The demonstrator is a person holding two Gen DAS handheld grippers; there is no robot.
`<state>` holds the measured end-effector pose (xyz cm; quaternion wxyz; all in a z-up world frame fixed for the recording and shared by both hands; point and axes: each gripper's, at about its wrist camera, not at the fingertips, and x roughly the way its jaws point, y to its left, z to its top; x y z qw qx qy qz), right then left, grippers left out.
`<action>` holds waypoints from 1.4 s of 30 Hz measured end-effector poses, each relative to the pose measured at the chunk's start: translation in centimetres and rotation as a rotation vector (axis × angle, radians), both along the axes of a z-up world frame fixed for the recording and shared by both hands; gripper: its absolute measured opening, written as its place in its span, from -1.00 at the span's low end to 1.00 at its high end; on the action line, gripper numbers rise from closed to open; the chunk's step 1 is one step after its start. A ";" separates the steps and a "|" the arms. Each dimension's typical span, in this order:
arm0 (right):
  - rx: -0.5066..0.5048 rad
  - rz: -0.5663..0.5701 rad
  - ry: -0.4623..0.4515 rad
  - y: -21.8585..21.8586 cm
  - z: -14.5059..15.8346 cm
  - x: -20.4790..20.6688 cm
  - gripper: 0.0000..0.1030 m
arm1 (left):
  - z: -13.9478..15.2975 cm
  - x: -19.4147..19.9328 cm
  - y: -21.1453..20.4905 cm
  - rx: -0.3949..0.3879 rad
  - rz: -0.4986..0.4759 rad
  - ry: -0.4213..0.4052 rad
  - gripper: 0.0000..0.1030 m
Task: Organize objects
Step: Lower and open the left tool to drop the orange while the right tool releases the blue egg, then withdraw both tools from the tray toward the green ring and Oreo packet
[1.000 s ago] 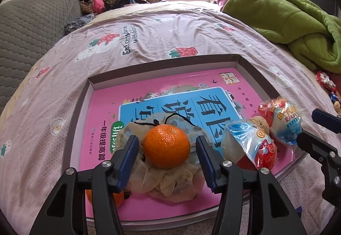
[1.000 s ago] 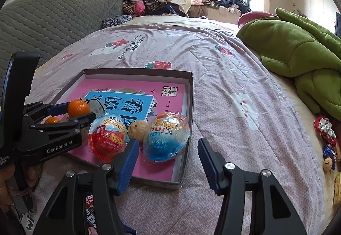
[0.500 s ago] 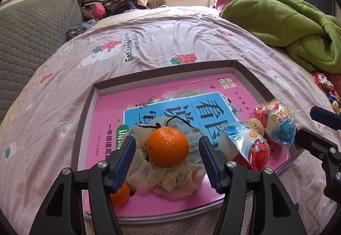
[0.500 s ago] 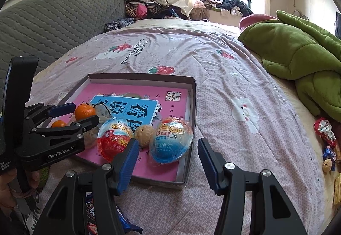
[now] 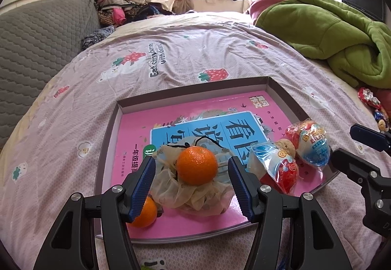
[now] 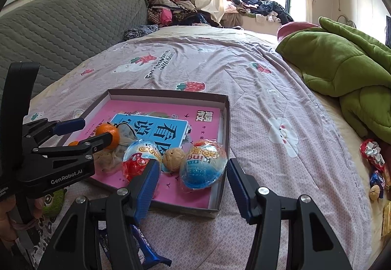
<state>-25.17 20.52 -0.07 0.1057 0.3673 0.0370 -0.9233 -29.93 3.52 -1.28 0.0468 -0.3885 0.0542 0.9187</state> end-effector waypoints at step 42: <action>-0.066 0.076 0.124 -1.1 5.2 4.2 0.38 | 8.0 7.7 -2.9 0.015 0.052 0.115 0.43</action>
